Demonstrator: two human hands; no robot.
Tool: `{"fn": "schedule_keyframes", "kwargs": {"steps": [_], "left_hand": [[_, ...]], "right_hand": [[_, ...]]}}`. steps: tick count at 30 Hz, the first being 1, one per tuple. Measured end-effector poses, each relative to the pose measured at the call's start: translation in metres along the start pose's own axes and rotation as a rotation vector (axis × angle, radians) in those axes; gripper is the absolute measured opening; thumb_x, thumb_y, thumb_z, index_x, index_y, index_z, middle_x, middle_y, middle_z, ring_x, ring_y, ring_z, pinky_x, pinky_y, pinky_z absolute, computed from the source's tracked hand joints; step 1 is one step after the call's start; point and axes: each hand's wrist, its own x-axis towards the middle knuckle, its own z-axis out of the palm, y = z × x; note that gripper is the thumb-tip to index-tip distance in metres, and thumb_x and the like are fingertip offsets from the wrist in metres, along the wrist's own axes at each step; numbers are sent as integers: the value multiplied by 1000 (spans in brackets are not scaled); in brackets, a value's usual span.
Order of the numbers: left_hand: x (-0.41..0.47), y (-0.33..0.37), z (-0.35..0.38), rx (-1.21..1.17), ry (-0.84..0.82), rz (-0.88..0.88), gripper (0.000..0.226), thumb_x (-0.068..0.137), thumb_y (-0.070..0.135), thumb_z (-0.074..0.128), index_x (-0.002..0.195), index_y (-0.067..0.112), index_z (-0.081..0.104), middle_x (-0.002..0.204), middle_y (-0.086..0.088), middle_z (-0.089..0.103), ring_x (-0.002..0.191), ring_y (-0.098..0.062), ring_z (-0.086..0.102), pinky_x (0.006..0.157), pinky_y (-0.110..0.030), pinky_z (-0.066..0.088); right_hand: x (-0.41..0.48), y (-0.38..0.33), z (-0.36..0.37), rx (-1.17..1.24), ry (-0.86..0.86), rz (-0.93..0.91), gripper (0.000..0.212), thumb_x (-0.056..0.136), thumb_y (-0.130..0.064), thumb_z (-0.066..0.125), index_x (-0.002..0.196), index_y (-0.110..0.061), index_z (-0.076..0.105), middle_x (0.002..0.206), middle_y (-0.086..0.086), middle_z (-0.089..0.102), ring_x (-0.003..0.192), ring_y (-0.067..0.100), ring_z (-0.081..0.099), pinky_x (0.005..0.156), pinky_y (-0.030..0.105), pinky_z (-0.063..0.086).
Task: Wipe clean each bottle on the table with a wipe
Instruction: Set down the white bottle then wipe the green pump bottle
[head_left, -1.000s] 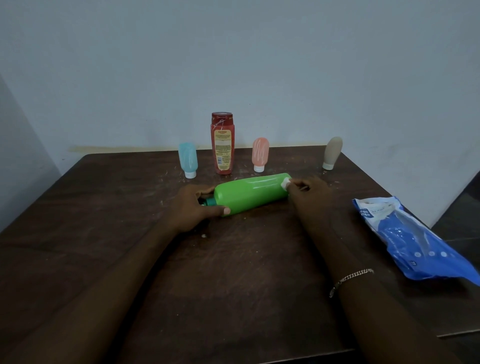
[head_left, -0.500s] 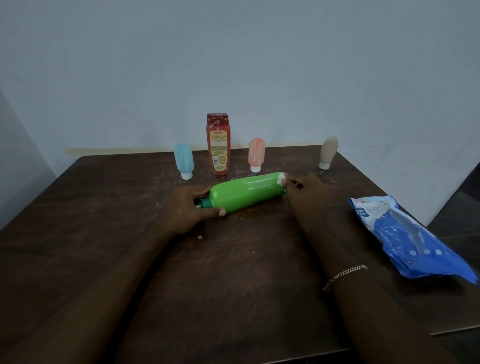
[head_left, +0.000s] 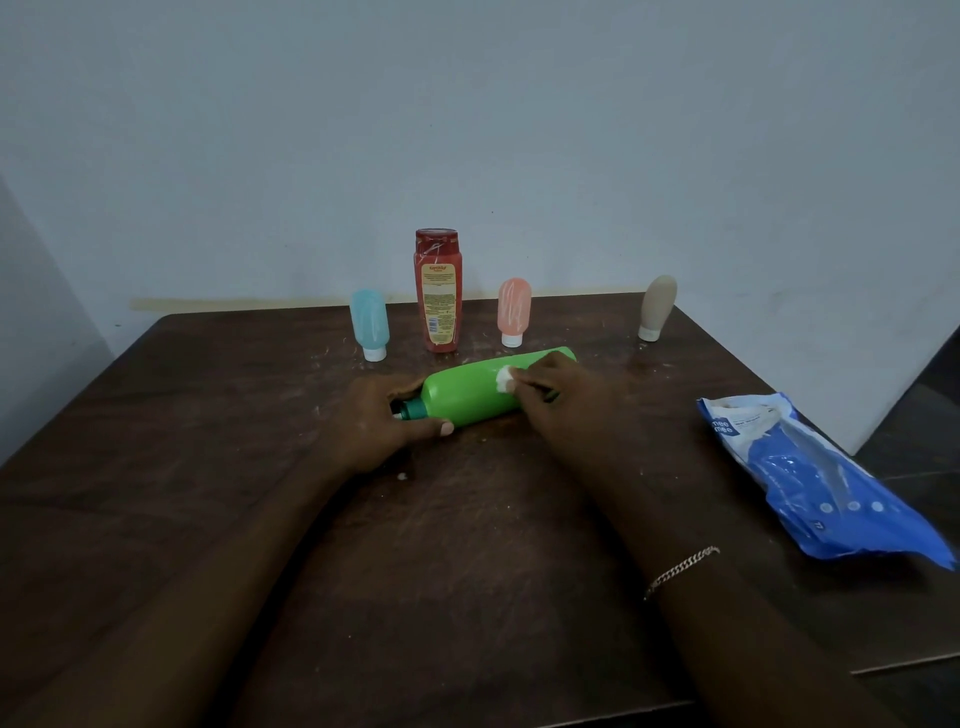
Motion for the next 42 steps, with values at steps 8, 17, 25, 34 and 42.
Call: {"fn": "schedule_keyframes", "kwargs": {"steps": [8, 17, 25, 34, 42], "left_hand": [[0, 0, 1, 21, 8, 11, 58, 76, 30, 86, 130, 29, 62, 98, 33, 61, 93, 23, 57, 75, 3, 41], [-2, -2, 3, 33, 22, 1, 65, 76, 29, 86, 132, 33, 52, 95, 35, 55, 88, 31, 51, 71, 4, 39], [-2, -5, 1, 53, 16, 17, 58, 75, 33, 86, 129, 30, 63, 95, 34, 59, 92, 24, 55, 73, 2, 42], [-1, -7, 2, 26, 27, -6, 62, 74, 36, 86, 131, 25, 64, 101, 24, 63, 89, 24, 56, 69, -4, 42], [-1, -8, 3, 37, 17, 10, 62, 73, 35, 87, 130, 30, 64, 100, 31, 63, 95, 13, 61, 80, -13, 48]], "right_hand": [[10, 6, 4, 24, 173, 134, 17, 89, -24, 70, 103, -17, 77, 86, -1, 64, 76, 15, 61, 62, 14, 34], [13, 26, -2, -31, 229, 238, 21, 90, -35, 65, 101, -21, 77, 87, 1, 65, 74, 11, 57, 70, 29, 46], [-10, -31, 24, 35, -17, -88, 19, 94, -27, 63, 107, -18, 73, 86, -3, 62, 76, 9, 57, 68, 25, 49], [13, 44, 1, -72, 291, 402, 19, 88, -23, 64, 99, -15, 76, 91, 9, 71, 86, 24, 66, 73, 27, 41], [-4, 3, 9, 74, 156, 37, 17, 88, -23, 70, 103, -20, 77, 90, -1, 71, 79, 12, 65, 75, 27, 52]]}}
